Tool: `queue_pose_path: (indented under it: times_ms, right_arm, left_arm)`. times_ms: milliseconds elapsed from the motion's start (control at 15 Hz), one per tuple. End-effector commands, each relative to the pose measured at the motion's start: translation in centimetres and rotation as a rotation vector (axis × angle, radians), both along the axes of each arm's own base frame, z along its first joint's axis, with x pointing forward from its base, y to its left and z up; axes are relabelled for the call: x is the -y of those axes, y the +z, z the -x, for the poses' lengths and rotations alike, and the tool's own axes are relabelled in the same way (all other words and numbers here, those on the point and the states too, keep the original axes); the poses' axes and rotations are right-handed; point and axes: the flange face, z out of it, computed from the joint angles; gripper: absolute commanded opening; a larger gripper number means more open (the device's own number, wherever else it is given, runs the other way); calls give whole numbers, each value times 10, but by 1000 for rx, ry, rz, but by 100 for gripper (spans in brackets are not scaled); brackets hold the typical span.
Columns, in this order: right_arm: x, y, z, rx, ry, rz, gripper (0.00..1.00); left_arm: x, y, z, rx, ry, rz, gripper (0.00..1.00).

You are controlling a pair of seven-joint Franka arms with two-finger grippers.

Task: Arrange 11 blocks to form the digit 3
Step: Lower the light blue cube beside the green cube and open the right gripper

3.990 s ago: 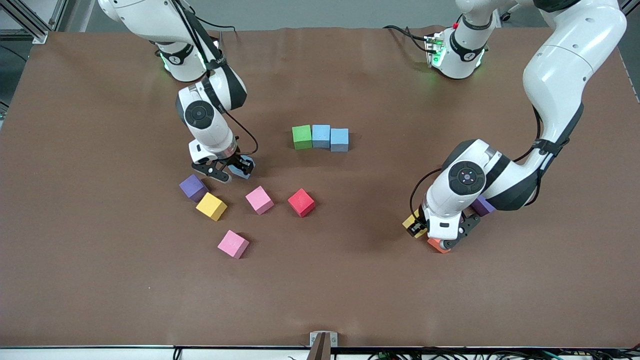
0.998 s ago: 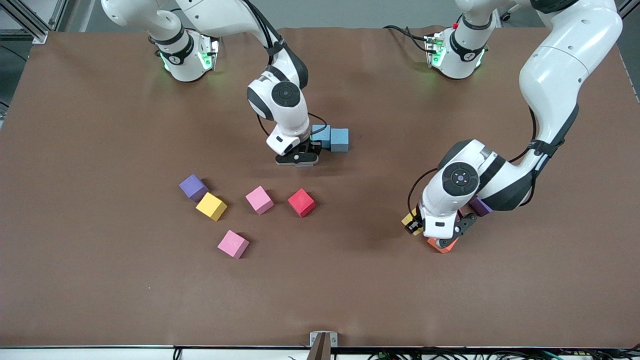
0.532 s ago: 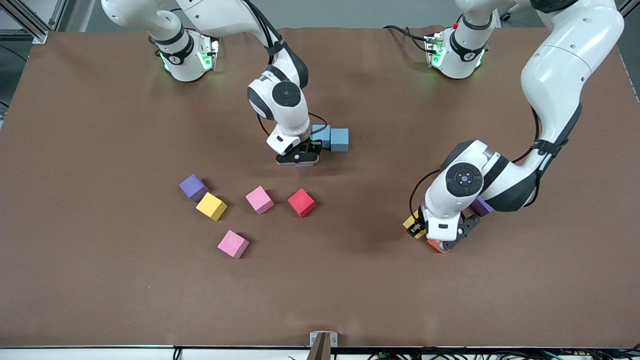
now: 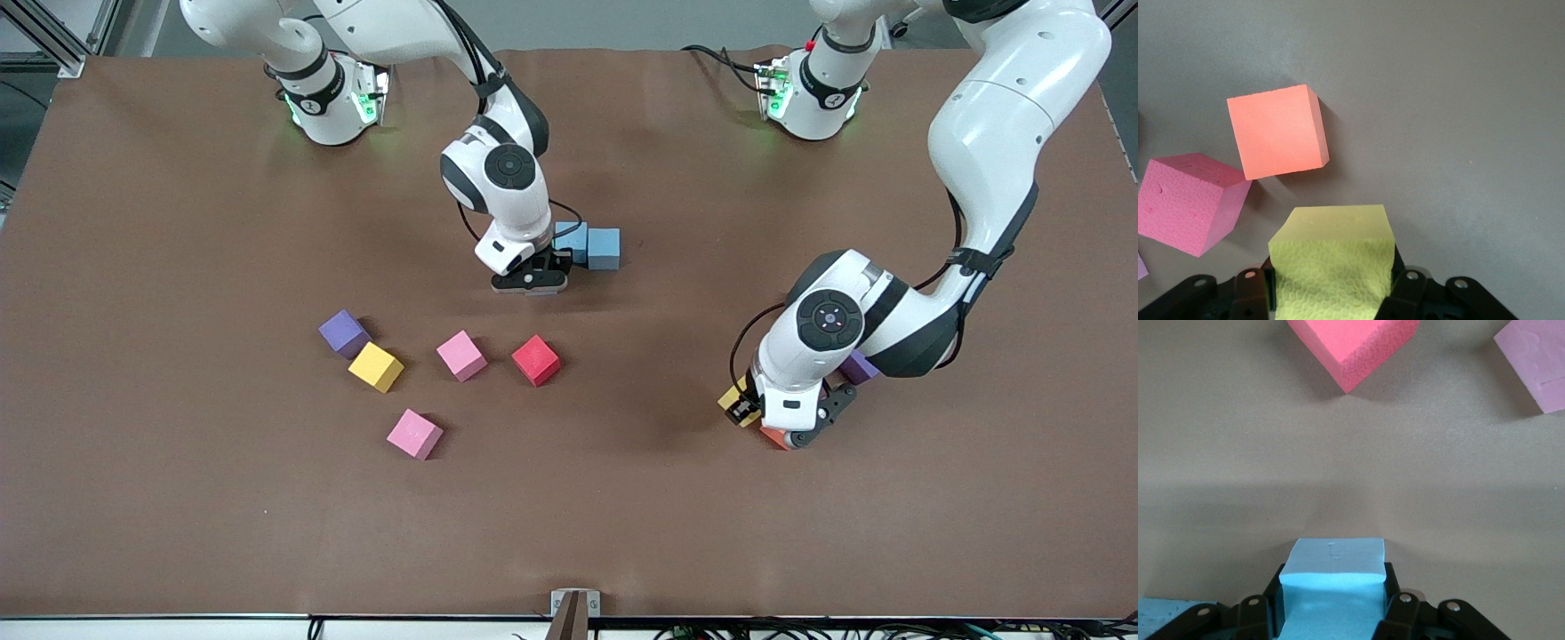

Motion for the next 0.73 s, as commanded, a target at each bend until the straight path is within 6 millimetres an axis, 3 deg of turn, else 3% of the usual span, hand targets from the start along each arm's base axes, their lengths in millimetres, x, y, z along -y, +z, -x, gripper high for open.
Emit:
queue_pose_path:
  times_ms: [0, 665]
  right_arm:
    - [-3, -41, 26, -63, 12, 49, 3]
    - [-6, -42, 30, -69, 13, 45, 5]
  left_arm:
    - [0, 8, -1, -4, 10, -5, 40]
    - [-3, 8, -2, -4, 14, -6, 40]
